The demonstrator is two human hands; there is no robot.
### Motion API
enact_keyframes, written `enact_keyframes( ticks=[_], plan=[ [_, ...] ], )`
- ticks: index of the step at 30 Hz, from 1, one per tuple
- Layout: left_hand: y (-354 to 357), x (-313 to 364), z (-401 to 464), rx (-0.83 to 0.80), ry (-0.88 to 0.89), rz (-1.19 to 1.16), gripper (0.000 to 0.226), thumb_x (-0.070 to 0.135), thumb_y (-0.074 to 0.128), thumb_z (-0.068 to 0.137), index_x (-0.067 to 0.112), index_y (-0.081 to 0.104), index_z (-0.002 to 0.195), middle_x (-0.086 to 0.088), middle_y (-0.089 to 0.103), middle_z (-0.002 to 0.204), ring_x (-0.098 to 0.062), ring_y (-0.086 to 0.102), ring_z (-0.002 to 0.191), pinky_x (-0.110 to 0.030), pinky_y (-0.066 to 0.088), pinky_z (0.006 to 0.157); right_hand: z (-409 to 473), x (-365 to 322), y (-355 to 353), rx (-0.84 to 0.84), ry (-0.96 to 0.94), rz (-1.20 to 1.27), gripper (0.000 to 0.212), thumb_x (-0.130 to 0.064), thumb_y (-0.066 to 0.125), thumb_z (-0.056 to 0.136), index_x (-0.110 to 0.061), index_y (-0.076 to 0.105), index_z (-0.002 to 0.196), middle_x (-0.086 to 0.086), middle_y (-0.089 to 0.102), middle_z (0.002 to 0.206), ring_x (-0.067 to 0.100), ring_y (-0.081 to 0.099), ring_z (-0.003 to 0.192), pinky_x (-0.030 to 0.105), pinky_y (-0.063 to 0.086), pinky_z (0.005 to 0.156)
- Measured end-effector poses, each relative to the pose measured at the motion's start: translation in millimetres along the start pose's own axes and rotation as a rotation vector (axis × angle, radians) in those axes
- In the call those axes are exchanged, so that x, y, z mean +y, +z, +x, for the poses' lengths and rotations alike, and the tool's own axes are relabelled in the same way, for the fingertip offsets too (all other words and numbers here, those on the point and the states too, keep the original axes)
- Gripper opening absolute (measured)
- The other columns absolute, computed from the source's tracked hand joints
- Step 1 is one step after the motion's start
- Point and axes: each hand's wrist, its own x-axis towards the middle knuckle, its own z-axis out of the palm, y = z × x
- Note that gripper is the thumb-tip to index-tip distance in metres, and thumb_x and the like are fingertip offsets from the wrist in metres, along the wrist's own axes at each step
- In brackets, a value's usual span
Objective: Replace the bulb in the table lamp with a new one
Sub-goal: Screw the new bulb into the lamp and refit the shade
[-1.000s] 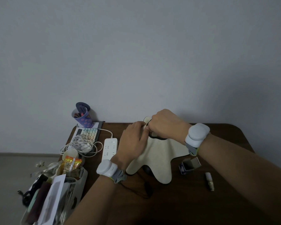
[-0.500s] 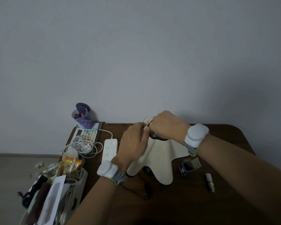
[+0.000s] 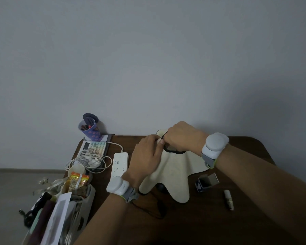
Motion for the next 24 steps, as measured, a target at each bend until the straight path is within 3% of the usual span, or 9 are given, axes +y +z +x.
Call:
enact_keyframes(
  ticks=[7,12,20,24],
  plan=[
    [1.4,-6.7,0.1,-0.021,0.03,0.028,0.033,0.033,0.036,0.11,0.014,0.061,0.12,-0.003,0.065,0.109,-0.027,0.059,0.1,-0.048,0.048,0.087,-0.4,-4.3,-5.1,-0.015,0.017,-0.018,0.027,-0.023,0.04,0.09,-0.018,0.035,0.063,-0.003,0.04,0.058,0.018,0.035,0.047,0.027,0.019,0.05],
    [0.2,-7.0,-0.2,-0.021,0.027,0.037,0.044,0.042,0.028,0.108,0.015,0.06,0.123,-0.003,0.065,0.111,-0.027,0.059,0.1,-0.049,0.048,0.088,1.7,-9.1,-6.4,-0.043,0.039,-0.036,0.025,-0.023,0.041,0.09,-0.02,0.037,0.065,-0.004,0.041,0.061,0.022,0.043,0.053,0.027,0.022,0.052],
    [1.4,-9.4,-1.9,-0.002,0.026,0.022,0.033,0.034,0.037,0.11,0.015,0.061,0.122,-0.002,0.066,0.112,-0.027,0.059,0.103,-0.048,0.048,0.089,-0.7,-6.2,-7.6,-0.01,0.013,-0.02,0.027,-0.025,0.045,0.089,-0.018,0.036,0.064,-0.004,0.039,0.057,0.018,0.035,0.047,0.028,0.022,0.051],
    [1.0,-7.5,-2.1,-0.003,0.024,0.023,0.032,0.033,0.038,0.11,0.015,0.061,0.123,-0.002,0.066,0.114,-0.026,0.059,0.105,-0.048,0.048,0.091,-2.5,-3.2,-6.1,-0.008,-0.022,0.003,0.029,-0.026,0.046,0.089,-0.019,0.033,0.064,-0.005,0.036,0.056,0.026,0.042,0.051,0.028,0.019,0.05]
  ],
)
